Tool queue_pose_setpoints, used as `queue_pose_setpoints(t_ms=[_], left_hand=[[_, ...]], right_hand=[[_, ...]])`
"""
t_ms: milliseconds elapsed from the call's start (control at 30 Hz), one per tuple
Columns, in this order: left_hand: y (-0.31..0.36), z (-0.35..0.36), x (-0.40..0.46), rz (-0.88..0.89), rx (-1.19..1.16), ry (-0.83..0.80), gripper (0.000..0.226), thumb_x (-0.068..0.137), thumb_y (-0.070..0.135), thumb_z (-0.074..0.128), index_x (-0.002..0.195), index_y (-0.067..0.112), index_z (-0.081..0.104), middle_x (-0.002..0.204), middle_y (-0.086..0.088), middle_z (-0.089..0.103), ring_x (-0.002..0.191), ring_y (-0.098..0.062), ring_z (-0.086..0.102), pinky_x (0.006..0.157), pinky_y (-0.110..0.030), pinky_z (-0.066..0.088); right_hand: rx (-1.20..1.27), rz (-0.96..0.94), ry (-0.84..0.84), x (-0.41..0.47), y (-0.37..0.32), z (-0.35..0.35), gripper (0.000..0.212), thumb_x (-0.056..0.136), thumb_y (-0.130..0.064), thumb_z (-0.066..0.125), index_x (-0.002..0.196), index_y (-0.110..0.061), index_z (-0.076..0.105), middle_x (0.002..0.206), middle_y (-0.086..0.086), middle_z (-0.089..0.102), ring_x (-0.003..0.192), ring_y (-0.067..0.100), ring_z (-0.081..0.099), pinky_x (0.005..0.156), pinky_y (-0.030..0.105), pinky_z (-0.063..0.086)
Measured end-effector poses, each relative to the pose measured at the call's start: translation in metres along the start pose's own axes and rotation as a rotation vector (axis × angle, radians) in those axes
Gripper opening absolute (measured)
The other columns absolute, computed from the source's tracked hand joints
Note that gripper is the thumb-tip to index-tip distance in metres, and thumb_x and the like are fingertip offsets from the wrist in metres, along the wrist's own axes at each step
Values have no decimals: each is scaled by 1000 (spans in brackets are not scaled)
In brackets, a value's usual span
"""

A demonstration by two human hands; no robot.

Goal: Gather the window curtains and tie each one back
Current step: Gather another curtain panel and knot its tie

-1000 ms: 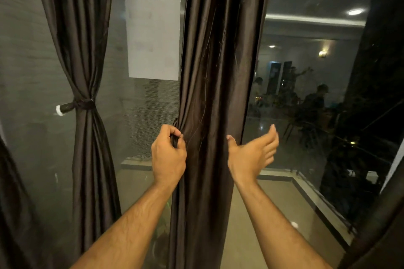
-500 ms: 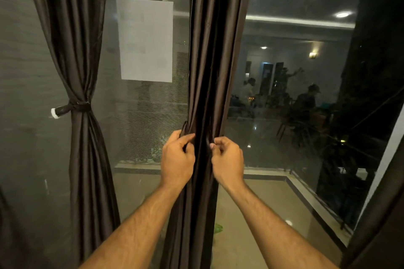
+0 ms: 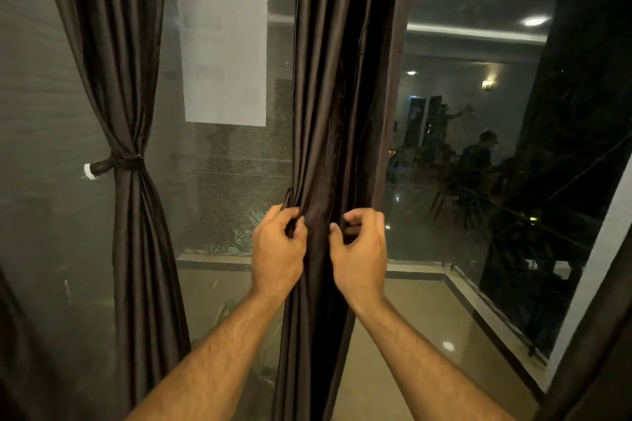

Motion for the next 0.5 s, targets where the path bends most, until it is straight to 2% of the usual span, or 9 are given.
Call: queue_pose_setpoints(t_ms=[67,167,233,300,333,367,433,500], left_hand=[[0,0,-1,1,-12,16,15,94,7,67,107,4,74,97,5,64,81,-2,60,76,-1,43],[0,-1,-2,15,-33,16,14,94,7,68,107,4,74,95,6,63,82,5,59,75,-2,43],[-1,-2,-2,11,-38,7,16,95,8,68,109,4,74,94,8,61,81,5,60,74,-3,44],[-2,-3,-2,8,-42,3,17,95,8,67,110,4,74,92,9,60,83,7,60,73,-2,43],[-2,-3,-2,7,-42,3,17,95,8,67,110,4,74,92,10,59,85,9,59,73,-1,43],[-2,-3,-2,7,-40,5,17,95,7,67,110,4,74,91,11,58,86,10,59,73,-1,42],[-2,-2,-1,3,-42,3,17,95,7,67,110,3,74,91,11,58,86,9,59,73,-1,42],[-2,1,0,-5,-39,-2,17,96,8,66,111,4,73,93,10,59,85,8,60,74,-2,43]], right_hand=[[-99,24,151,6,4,-2,39,86,-21,80,115,-22,53,121,-5,47,105,17,58,80,37,55],[-221,195,320,26,12,-8,81,75,-22,89,141,-11,43,143,10,42,129,33,48,104,48,44],[-206,317,346,39,18,-14,102,74,-22,91,154,-7,29,154,14,34,137,39,44,111,53,37],[-84,432,290,53,30,-16,114,75,-24,91,159,-9,16,160,16,30,141,40,42,115,54,36],[-7,494,235,59,36,-17,114,76,-26,91,160,-11,15,159,16,36,140,38,45,116,53,37],[64,546,172,64,39,-18,107,77,-27,90,159,-13,22,152,15,48,136,36,52,115,52,40],[199,556,49,70,41,-21,70,78,-22,89,139,-12,56,122,8,71,113,27,69,102,44,54],[305,521,-89,67,36,-22,28,81,-14,85,107,-14,74,100,2,78,94,18,75,88,34,60]])
Point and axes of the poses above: each hand's wrist, its own x-axis towards the middle knuckle, its own z-axis out of the palm, y = z × x, the point moved 1 cm from there along x, towards the middle knuckle
